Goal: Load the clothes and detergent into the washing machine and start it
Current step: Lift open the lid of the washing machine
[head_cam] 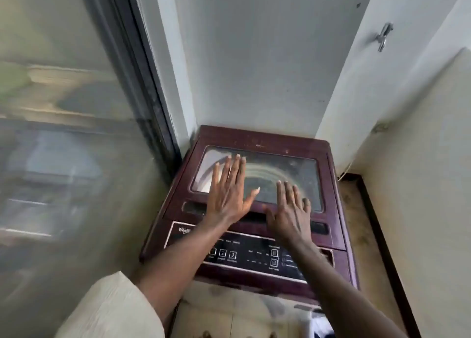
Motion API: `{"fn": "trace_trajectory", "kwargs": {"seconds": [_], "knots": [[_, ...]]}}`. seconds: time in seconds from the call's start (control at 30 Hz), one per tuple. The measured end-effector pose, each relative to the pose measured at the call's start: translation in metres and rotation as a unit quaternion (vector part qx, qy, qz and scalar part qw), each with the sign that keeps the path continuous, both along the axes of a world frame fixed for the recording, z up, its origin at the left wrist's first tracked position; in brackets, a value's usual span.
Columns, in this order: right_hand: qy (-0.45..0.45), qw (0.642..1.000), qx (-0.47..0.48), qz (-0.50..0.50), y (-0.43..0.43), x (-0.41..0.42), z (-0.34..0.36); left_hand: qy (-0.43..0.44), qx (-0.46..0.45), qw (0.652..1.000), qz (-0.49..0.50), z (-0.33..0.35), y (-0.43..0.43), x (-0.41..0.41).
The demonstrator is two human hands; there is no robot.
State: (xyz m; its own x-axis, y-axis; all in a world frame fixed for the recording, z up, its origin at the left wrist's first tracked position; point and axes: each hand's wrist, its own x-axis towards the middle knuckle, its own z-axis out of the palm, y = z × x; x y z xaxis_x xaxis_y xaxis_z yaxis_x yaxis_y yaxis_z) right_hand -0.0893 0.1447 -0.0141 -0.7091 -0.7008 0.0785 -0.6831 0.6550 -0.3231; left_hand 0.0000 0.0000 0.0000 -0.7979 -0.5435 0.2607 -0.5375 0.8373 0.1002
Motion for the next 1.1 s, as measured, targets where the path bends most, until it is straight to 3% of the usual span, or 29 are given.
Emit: {"fn": "trace_trajectory", "kwargs": {"seconds": [0.13, 0.43, 0.7, 0.93, 1.1], "knots": [[-0.012, 0.999, 0.039, 0.009, 0.018, 0.032, -0.035, -0.071, 0.01, 0.997, -0.024, -0.05, 0.038, 0.039], [0.008, 1.0, -0.015, 0.006, 0.02, 0.048, -0.046, -0.055, 0.054, 0.996, -0.047, -0.066, 0.055, 0.052], [-0.044, 0.997, -0.061, 0.027, 0.019, 0.033, -0.001, 0.068, 0.094, 0.991, -0.06, -0.034, 0.036, 0.042], [0.003, 0.984, -0.172, 0.047, -0.016, -0.033, 0.11, 0.178, 0.036, 0.976, -0.124, 0.074, -0.018, -0.011], [0.115, 0.944, -0.309, -0.005, -0.048, -0.068, 0.141, 0.325, 0.066, 0.929, -0.166, 0.126, -0.057, -0.058]]}}
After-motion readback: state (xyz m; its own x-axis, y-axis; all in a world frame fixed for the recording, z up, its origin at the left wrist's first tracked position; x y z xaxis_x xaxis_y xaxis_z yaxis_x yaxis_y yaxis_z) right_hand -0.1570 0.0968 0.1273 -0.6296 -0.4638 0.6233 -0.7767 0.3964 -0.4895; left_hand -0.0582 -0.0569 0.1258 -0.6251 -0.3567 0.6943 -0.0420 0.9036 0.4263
